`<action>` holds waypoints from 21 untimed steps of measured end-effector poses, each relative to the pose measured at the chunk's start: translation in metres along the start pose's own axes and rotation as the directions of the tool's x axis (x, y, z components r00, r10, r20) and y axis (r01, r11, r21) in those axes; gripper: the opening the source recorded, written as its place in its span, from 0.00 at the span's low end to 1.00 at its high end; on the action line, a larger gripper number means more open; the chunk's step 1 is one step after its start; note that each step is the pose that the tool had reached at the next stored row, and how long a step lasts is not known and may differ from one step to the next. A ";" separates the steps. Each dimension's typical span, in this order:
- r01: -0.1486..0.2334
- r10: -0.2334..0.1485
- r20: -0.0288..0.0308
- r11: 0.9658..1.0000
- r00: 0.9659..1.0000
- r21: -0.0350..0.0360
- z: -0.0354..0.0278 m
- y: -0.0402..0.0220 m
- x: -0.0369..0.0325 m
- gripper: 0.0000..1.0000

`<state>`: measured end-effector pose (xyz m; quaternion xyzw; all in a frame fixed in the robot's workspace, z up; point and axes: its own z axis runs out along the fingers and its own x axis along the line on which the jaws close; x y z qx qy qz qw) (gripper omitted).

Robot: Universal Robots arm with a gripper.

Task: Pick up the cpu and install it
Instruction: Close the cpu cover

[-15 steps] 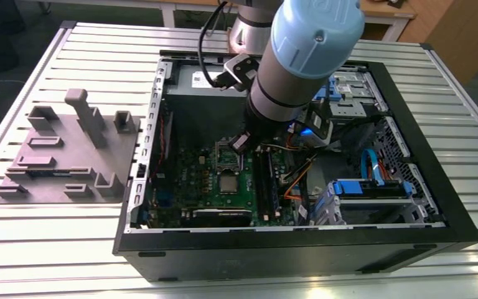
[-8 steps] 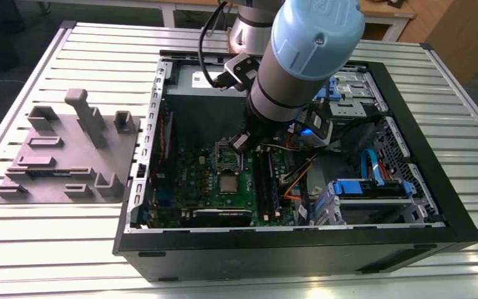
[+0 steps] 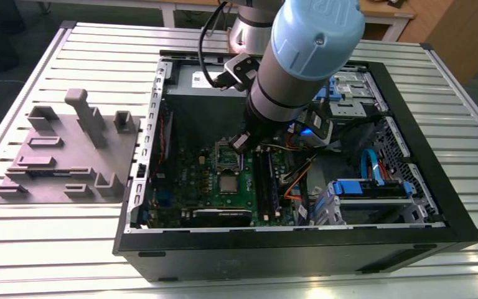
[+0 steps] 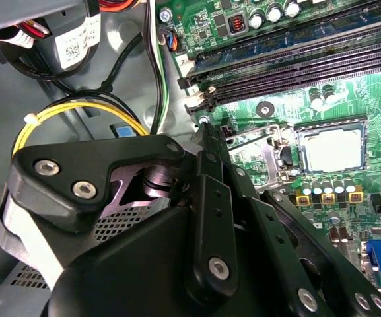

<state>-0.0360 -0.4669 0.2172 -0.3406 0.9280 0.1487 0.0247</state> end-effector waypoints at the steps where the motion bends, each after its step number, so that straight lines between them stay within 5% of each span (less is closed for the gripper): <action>1: 0.000 0.000 0.000 1.000 1.000 0.000 0.0000 0.0000 0.0000 0.10; 6: 0.036 -0.036 -0.009 0.999 0.999 -0.007 0.0013 -0.0002 -0.0005 0.10; 11: 0.038 -0.038 0.002 0.999 0.999 -0.019 0.0077 -0.0024 -0.0011 0.10; 16: 0.040 -0.039 0.024 0.998 0.999 -0.043 0.0110 -0.0028 -0.0017 0.10; 21: 0.040 -0.039 0.026 0.998 0.999 -0.046 0.0140 -0.0026 -0.0026 0.10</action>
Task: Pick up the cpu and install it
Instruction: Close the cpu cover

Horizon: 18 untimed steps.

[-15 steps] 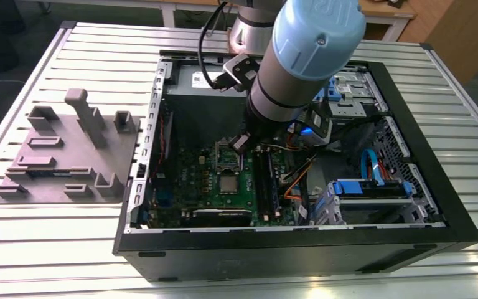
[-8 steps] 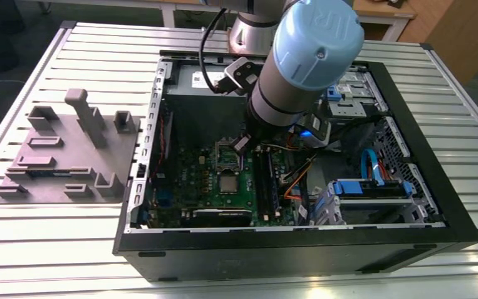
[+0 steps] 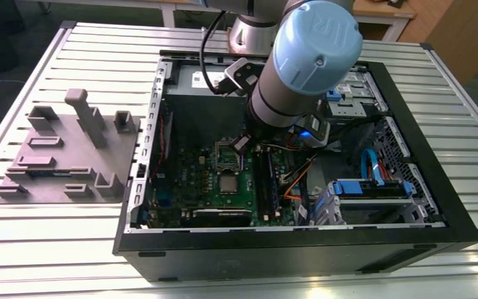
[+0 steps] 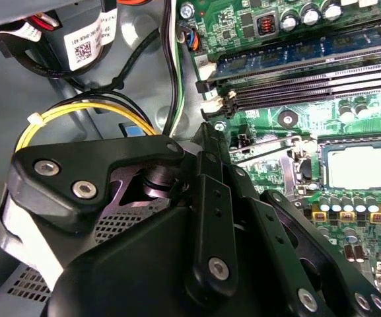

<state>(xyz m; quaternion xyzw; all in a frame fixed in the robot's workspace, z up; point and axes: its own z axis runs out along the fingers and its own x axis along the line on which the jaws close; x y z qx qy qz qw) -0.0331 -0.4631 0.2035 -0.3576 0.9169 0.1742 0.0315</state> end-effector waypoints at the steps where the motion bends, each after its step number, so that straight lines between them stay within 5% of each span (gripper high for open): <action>1: 0.000 0.000 0.000 1.000 1.000 0.000 0.0005 0.0002 -0.0002 0.10; 6: 0.026 -0.026 -0.008 1.000 1.000 -0.005 0.0013 0.0004 -0.0004 0.10; 18: 0.028 -0.028 -0.009 1.000 1.000 -0.005 0.0089 0.0004 -0.0041 0.10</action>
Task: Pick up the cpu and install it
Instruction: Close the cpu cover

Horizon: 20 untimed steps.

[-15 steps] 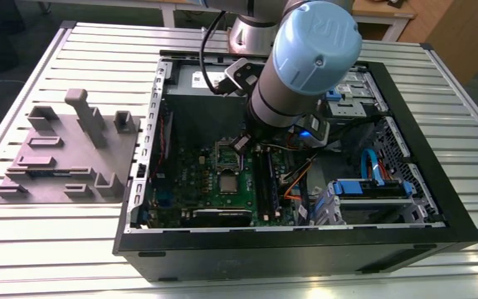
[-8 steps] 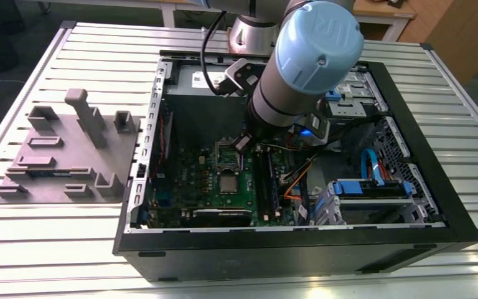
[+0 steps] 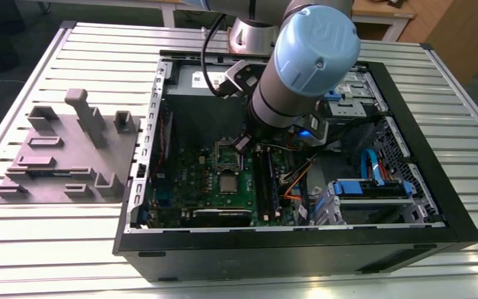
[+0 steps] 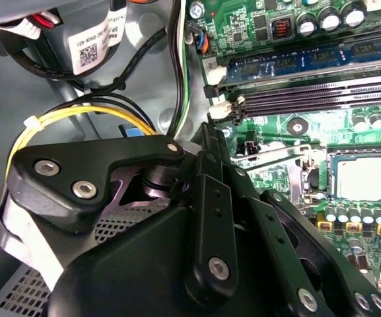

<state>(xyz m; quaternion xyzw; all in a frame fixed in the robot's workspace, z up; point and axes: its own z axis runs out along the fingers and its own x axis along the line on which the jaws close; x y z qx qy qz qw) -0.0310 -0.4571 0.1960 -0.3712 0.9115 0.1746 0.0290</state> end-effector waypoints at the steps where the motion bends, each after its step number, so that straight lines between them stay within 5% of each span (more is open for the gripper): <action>1: 0.000 0.000 0.000 1.000 1.000 0.000 0.0011 0.0001 -0.0001 0.10; 7: 0.004 -0.004 -0.003 1.000 1.000 0.001 0.0032 0.0017 0.0005 0.10; 13: 0.013 -0.013 -0.022 1.000 1.000 0.015 0.0030 0.0026 0.0012 0.10; 20: 0.014 -0.014 -0.029 1.000 0.999 0.021 -0.0050 0.0054 -0.0001 0.10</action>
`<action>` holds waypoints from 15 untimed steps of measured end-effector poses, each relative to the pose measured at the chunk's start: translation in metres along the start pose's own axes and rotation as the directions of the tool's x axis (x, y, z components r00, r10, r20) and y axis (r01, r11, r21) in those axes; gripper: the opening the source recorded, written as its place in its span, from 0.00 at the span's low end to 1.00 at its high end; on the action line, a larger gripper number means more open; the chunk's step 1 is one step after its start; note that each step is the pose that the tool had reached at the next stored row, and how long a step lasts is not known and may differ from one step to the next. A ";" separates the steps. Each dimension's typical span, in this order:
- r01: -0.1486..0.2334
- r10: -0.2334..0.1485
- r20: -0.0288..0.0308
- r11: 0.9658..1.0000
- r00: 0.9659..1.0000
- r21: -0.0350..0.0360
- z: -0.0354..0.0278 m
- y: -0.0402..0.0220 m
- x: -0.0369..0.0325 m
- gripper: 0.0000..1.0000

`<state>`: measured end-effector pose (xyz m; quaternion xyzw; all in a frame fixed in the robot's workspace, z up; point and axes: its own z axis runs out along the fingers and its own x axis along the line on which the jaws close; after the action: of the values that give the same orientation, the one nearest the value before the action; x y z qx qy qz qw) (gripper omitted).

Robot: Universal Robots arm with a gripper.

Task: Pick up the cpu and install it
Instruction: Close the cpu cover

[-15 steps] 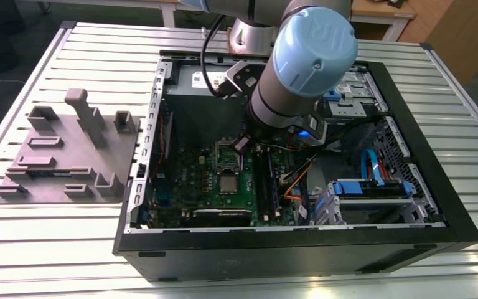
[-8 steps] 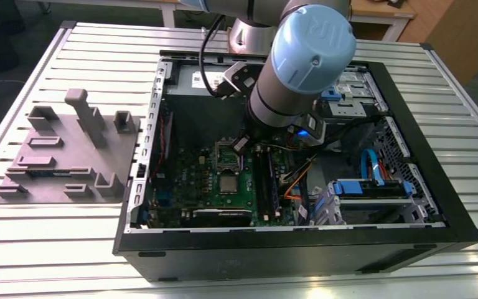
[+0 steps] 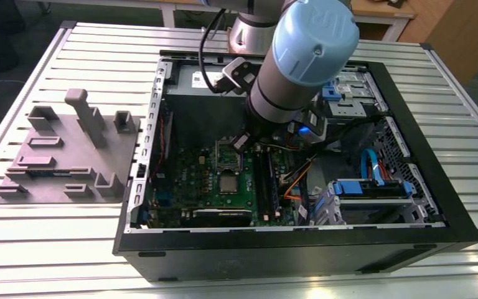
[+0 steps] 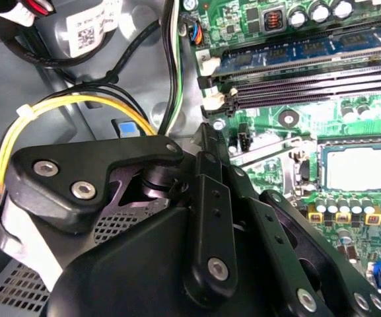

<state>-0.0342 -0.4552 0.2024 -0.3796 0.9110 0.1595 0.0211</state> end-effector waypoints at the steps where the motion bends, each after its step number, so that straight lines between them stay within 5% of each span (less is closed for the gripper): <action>1: 0.000 0.000 -0.001 1.000 1.000 0.001 -0.0010 0.0003 -0.0002 0.10; 7: -0.001 0.002 -0.032 0.999 0.999 0.032 -0.0038 0.0014 -0.0004 0.10; 15: 0.002 0.000 -0.050 0.999 0.999 0.048 -0.0131 0.0045 -0.0015 0.10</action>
<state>-0.0353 -0.4552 0.2163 -0.3832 0.9147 0.1283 0.0076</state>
